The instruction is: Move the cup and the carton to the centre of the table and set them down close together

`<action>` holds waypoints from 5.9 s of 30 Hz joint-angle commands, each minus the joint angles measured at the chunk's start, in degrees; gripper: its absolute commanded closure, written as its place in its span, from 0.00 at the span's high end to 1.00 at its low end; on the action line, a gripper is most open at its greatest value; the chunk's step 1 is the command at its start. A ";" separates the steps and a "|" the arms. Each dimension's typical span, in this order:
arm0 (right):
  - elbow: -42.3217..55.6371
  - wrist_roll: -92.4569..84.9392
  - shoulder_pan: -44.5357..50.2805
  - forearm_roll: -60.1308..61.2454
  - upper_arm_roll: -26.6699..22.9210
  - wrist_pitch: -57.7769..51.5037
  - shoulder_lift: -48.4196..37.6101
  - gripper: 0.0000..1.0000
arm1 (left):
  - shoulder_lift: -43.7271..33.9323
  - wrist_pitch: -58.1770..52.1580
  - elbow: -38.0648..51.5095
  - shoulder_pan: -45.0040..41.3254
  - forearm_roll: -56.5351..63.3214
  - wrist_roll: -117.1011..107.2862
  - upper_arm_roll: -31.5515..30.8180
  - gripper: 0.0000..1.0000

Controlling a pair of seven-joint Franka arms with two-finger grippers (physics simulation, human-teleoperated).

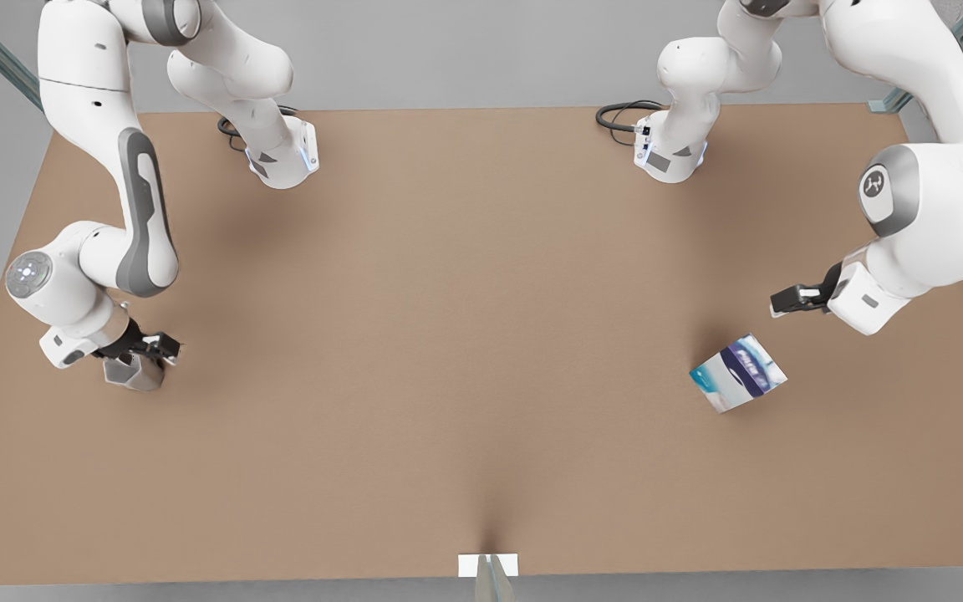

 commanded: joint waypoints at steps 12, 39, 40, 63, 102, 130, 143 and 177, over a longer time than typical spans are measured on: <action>9.06 -3.85 0.13 4.66 -4.08 -9.05 6.80 1.00 | -0.53 -0.44 -2.99 -0.26 -0.08 -0.06 0.00 1.00; 11.87 -11.67 -0.66 9.85 -6.89 -9.49 14.36 1.00 | -0.27 -0.79 -4.22 -0.26 0.01 0.02 0.18 1.00; 11.79 -11.50 -0.66 9.85 -6.89 -9.58 14.45 1.00 | -0.27 -0.79 -4.13 -0.17 0.01 0.02 0.09 1.00; 9.15 -10.44 0.13 9.49 -6.72 -9.32 17.35 1.00 | 1.75 -0.70 -4.31 -0.26 0.01 0.02 1.32 1.00; 16.44 29.10 0.30 -2.64 13.58 -18.54 11.29 0.21 | 1.67 5.98 -4.04 -0.26 0.01 -17.29 1.32 1.00; 74.63 73.76 37.39 -21.79 22.55 -15.82 54.00 1.00 | 13.62 20.30 -10.63 -1.49 -0.17 -23.44 1.23 1.00; 74.89 73.41 38.10 -21.44 25.71 -5.10 55.14 1.00 | 11.77 18.81 -8.61 -1.40 0.01 -23.80 1.23 0.51; 31.91 24.54 -6.73 -4.48 14.73 -52.73 -7.70 1.00 | 14.06 25.31 -8.61 -41.92 -4.04 -91.21 -6.24 0.99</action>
